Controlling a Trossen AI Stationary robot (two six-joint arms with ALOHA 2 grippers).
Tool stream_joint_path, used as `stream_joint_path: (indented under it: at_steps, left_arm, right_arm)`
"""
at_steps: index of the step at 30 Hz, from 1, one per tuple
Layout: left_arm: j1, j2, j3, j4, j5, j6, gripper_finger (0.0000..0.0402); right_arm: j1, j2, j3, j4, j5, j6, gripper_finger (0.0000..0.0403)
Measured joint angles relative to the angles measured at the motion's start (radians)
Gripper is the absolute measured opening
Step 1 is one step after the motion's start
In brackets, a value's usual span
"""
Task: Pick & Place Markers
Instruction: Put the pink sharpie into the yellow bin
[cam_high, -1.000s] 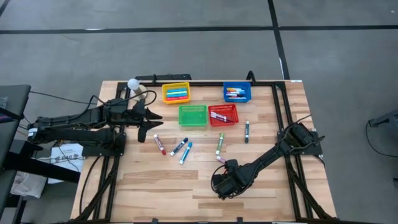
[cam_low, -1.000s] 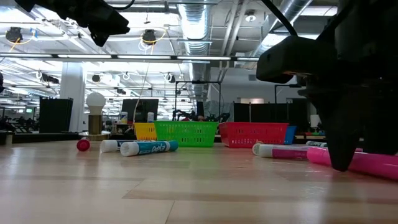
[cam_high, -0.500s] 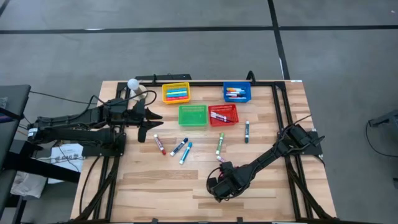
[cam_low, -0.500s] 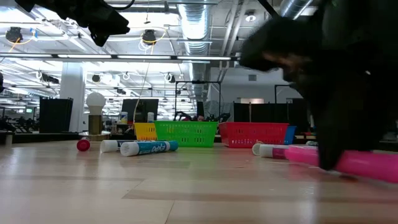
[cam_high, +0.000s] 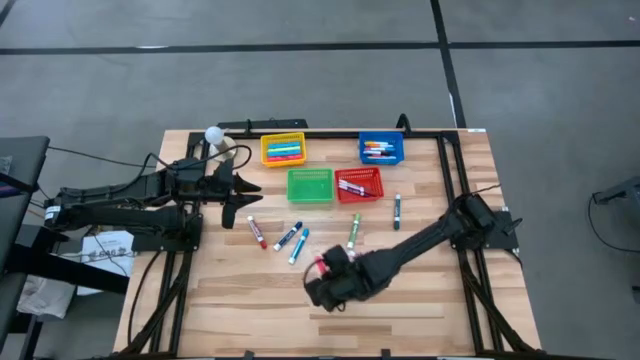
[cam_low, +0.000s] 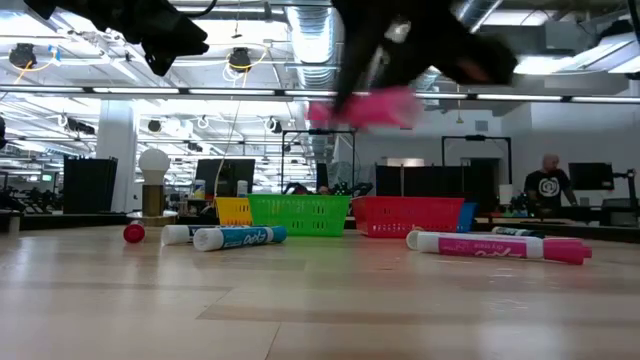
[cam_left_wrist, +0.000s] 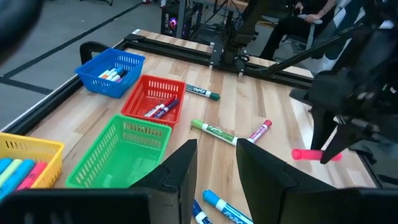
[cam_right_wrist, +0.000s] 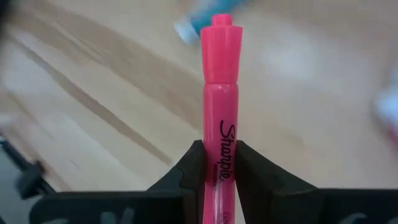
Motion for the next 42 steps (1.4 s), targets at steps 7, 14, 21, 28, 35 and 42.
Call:
stream_joint_path:
  at_steps: [7, 14, 21, 28, 35, 42]
  left_arm:
    - [0.0, 0.0, 0.0, 0.01, 0.007, -0.121, 0.0112]
    - [0.0, 0.0, 0.0, 0.078, 0.117, -0.29, 0.0112]
    - [-0.005, 0.012, 0.0, 0.305, 0.132, -0.419, 0.0127]
    - [-0.037, 0.087, 0.0, 0.502, 0.134, -0.464, 0.0171]
    - [-0.046, 0.171, 0.0, 0.602, 0.126, -0.466, 0.0194]
    - [-0.05, 0.266, 0.0, 0.697, 0.127, -0.464, 0.0193]
  right_arm:
    - [-0.1, -0.066, 0.1, 0.0, 0.13, -0.347, 0.0053]
    - [-0.185, -0.169, 0.11, 0.066, 0.184, -0.631, 0.0052]
    - [-0.256, -0.208, 0.109, 0.226, 0.11, -0.877, 0.0052]
    - [-0.329, -0.208, 0.109, 0.363, -0.019, -1.0, 0.0052]
    - [-0.383, -0.216, 0.109, 0.379, -0.104, -1.021, 0.0052]
    - [-0.404, -0.215, 0.109, 0.408, -0.164, -1.028, 0.0052]
